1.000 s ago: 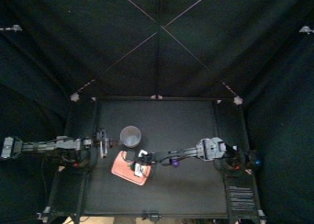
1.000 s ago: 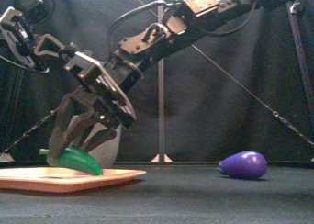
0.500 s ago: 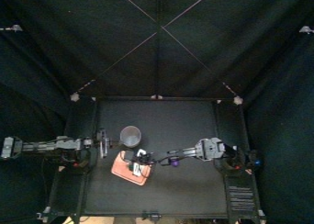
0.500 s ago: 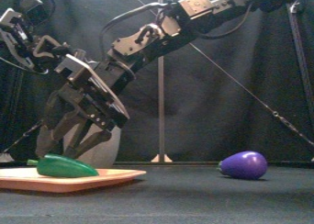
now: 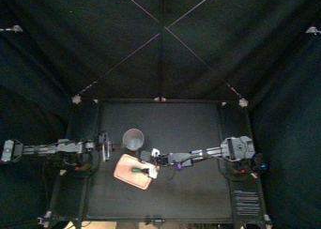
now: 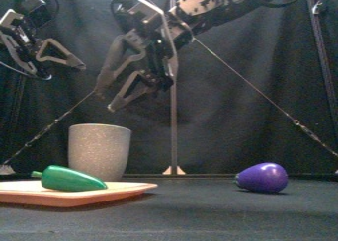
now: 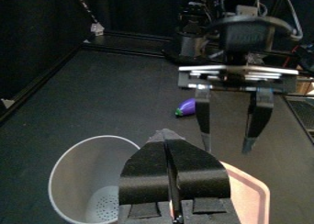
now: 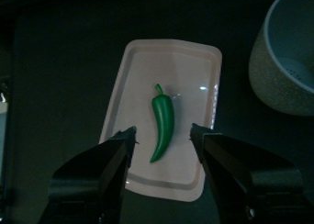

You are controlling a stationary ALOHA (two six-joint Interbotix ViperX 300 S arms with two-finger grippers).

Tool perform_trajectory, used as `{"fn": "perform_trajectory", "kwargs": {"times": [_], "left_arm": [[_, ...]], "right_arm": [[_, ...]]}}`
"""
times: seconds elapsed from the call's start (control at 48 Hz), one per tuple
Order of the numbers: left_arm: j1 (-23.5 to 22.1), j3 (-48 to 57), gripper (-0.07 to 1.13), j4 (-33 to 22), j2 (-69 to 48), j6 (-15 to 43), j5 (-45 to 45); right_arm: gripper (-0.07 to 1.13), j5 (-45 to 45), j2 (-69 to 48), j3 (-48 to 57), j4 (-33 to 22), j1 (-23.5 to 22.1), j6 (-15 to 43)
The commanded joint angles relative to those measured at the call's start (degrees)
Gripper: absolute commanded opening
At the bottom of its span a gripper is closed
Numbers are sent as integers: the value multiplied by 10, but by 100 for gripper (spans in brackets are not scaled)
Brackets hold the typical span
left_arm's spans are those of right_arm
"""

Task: Pick the green pepper then place it on the pink plate
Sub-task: Drop green pepper on the pink plate and return to neutral

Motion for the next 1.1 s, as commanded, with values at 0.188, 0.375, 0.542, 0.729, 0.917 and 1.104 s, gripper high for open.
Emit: {"fn": "perform_trajectory", "kwargs": {"times": [0.188, 0.375, 0.542, 0.729, 0.917, 1.104], "left_arm": [[1, -8, 14, 2, 1, 1, -4], [-3, -8, 14, 2, 0, 1, -7], [-2, -10, 14, 3, 0, 1, -16], [-3, -13, 14, 3, 0, 1, -25], [-2, -13, 14, 3, 0, 1, -29], [-1, -13, 14, 5, 0, 1, -40]], "right_arm": [[87, -158, -120, 145, -19, -54, -7], [87, -238, -163, 212, -57, -80, -2], [87, -295, -194, 246, -83, -80, -6], [87, -346, -212, 274, -105, -83, -4], [87, -353, -214, 288, -103, -85, -2], [87, -353, -214, 289, -104, -85, -3]]}}
